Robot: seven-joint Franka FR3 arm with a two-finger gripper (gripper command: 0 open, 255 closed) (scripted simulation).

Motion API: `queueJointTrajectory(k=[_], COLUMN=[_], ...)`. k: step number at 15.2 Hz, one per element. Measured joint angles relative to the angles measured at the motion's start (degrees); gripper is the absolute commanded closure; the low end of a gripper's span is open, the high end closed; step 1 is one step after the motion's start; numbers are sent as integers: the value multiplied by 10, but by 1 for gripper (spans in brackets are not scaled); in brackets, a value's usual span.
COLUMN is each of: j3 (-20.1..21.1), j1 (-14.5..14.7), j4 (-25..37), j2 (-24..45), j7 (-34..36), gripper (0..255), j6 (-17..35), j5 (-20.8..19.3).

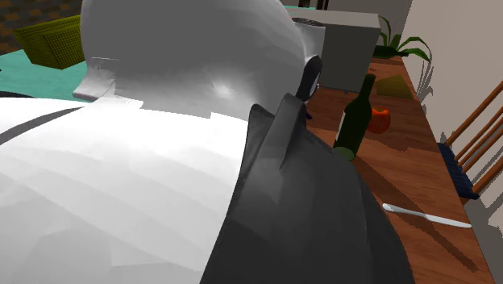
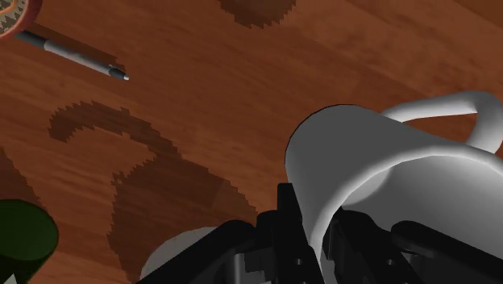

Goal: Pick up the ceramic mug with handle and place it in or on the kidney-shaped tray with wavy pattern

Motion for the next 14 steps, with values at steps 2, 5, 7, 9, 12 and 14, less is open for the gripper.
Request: queueJointTrajectory(k=[2,5,7,9,12,14], j3=[-1,-8,-17,-27,-46,-60], j1=[0,-8,-19,-29,-50,-64], j4=[9,11,2,-10,-17,-18], j2=[-5,-16,-29,-41,-50,-55], j7=[2,-10,-29,-48,-86,-114], gripper=[255,255,255,255,255,255], j6=[-14,-28,-32,-35,-40,-46], j5=[-3,-6,-10,-13,-15,-16])
